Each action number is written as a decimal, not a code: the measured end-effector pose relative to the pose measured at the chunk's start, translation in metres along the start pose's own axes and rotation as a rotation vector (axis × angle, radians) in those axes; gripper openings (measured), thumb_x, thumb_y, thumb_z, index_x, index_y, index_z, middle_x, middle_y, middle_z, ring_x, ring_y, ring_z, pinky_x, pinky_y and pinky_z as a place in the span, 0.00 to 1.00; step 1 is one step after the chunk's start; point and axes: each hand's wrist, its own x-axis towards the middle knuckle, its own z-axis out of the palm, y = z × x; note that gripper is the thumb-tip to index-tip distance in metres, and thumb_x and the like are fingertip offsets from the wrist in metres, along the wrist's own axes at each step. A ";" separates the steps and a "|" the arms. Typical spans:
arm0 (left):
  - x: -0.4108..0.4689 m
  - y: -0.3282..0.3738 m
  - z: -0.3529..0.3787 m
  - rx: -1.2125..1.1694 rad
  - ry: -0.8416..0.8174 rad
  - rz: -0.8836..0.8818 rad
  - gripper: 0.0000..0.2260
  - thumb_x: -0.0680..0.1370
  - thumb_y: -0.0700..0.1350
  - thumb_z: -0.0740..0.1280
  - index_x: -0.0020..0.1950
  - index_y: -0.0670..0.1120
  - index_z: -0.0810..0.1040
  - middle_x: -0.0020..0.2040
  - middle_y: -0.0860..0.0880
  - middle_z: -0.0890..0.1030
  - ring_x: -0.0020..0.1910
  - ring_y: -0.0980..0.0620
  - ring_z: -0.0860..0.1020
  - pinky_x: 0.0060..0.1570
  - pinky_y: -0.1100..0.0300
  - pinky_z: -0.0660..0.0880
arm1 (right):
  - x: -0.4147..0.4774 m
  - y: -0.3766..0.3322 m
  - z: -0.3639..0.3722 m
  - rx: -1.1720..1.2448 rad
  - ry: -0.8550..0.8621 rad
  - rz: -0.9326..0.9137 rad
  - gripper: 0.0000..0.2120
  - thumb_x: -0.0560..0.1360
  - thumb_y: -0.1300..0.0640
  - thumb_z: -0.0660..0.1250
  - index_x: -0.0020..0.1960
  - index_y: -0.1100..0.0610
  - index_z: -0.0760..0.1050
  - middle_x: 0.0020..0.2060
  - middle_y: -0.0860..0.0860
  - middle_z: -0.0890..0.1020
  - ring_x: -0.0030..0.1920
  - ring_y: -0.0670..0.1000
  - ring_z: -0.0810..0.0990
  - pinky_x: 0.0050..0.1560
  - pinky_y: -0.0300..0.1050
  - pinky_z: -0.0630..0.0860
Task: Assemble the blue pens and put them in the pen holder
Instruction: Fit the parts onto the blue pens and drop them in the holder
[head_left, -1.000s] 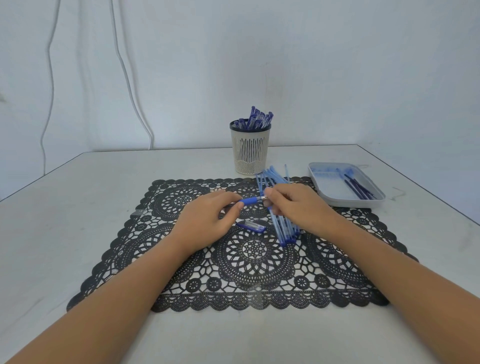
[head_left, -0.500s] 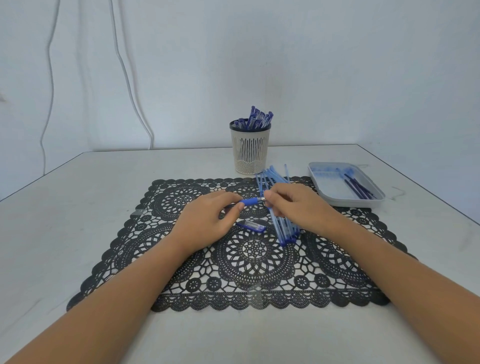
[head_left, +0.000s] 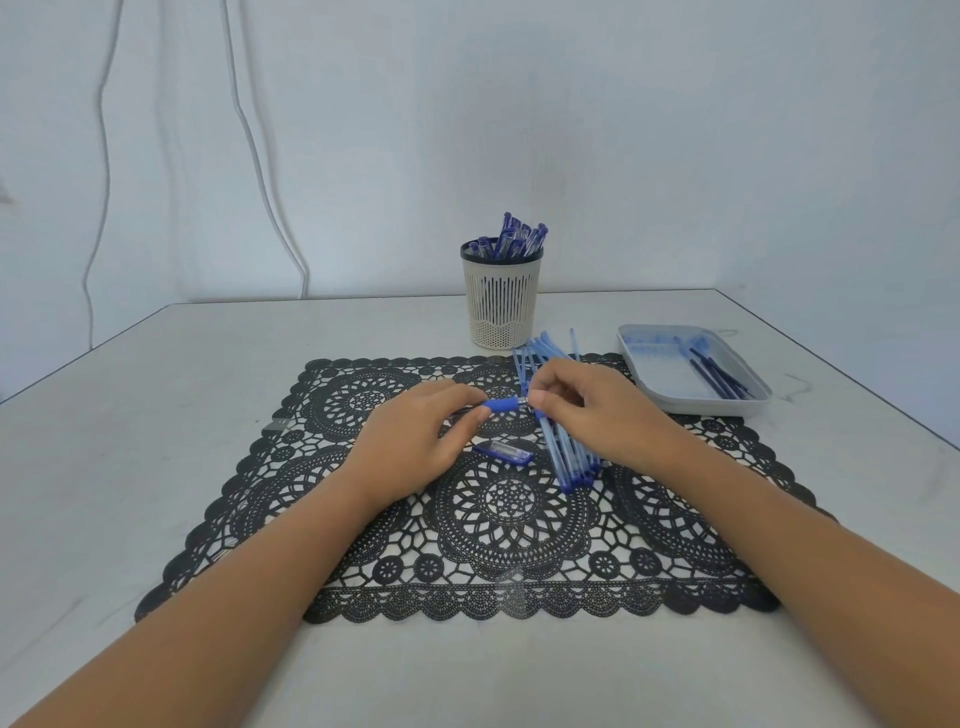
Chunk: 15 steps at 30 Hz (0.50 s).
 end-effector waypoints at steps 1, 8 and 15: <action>0.000 0.000 0.000 0.016 -0.008 0.025 0.17 0.76 0.56 0.56 0.53 0.48 0.78 0.44 0.55 0.79 0.41 0.59 0.73 0.39 0.61 0.72 | 0.000 -0.001 0.000 -0.024 0.007 -0.001 0.07 0.78 0.55 0.60 0.43 0.49 0.73 0.31 0.44 0.73 0.27 0.38 0.69 0.32 0.26 0.66; 0.001 0.000 0.002 0.013 -0.010 -0.053 0.14 0.78 0.54 0.58 0.56 0.48 0.77 0.47 0.54 0.78 0.45 0.57 0.74 0.44 0.59 0.72 | 0.001 0.000 0.000 0.028 0.105 0.058 0.08 0.80 0.52 0.56 0.47 0.52 0.71 0.35 0.50 0.76 0.32 0.46 0.70 0.34 0.33 0.68; 0.002 -0.007 0.002 -0.015 0.040 -0.195 0.11 0.78 0.52 0.60 0.56 0.49 0.76 0.46 0.53 0.79 0.45 0.54 0.76 0.45 0.52 0.75 | -0.005 -0.006 0.004 -0.292 -0.158 -0.028 0.14 0.74 0.39 0.60 0.49 0.47 0.76 0.42 0.43 0.75 0.42 0.42 0.72 0.48 0.43 0.68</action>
